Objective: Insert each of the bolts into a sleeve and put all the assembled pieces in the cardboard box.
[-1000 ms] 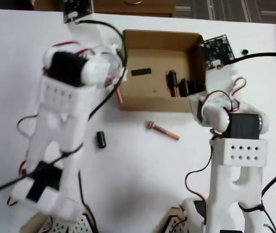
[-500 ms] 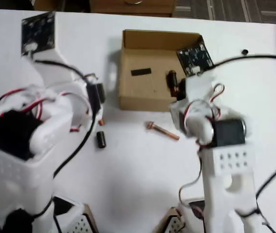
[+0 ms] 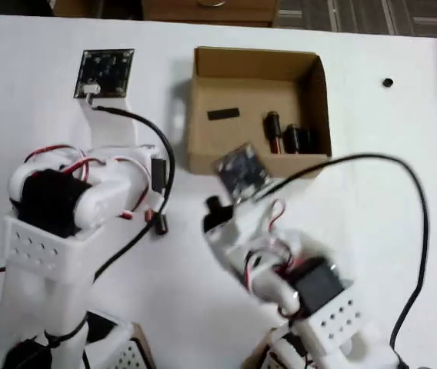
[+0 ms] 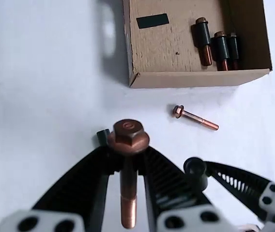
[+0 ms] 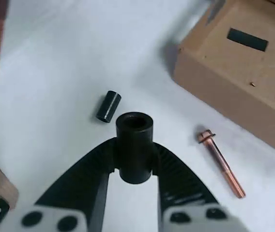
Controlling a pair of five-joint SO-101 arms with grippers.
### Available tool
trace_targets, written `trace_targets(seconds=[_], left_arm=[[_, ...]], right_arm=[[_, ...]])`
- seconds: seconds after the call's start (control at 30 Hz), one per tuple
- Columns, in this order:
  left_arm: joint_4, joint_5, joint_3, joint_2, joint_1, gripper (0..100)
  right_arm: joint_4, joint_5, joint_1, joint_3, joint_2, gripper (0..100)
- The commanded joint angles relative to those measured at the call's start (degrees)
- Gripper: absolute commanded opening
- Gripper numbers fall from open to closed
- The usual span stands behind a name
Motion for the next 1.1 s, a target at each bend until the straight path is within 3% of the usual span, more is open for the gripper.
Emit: trace_targets(seconds=[0.0, 0.13, 0.4, 0.7, 1.07], left_arm=[[-4.6, -0.5, 0.5, -2.9, -1.1, 2], [-14.2, -0.2, 5.6, -7.7, -1.0, 2], [-34.1, 3.3, 26.9, -15.4, 2.3, 2], [-38.9, 3.3, 33.1, -20.7, 8.6, 2], [-38.8, 6.6, 36.9, -29.3, 8.8, 2]], right_arm=[[-8.5, -0.6, -1.4, 6.9, -8.0, 1.9], [-13.5, -0.3, -1.6, 13.8, -16.0, 1.9], [-13.1, -0.3, -6.8, 14.8, -18.8, 1.9], [-13.1, -0.5, -7.5, 14.9, -18.8, 1.9], [-12.9, -0.7, -5.6, 14.9, -18.7, 1.9]])
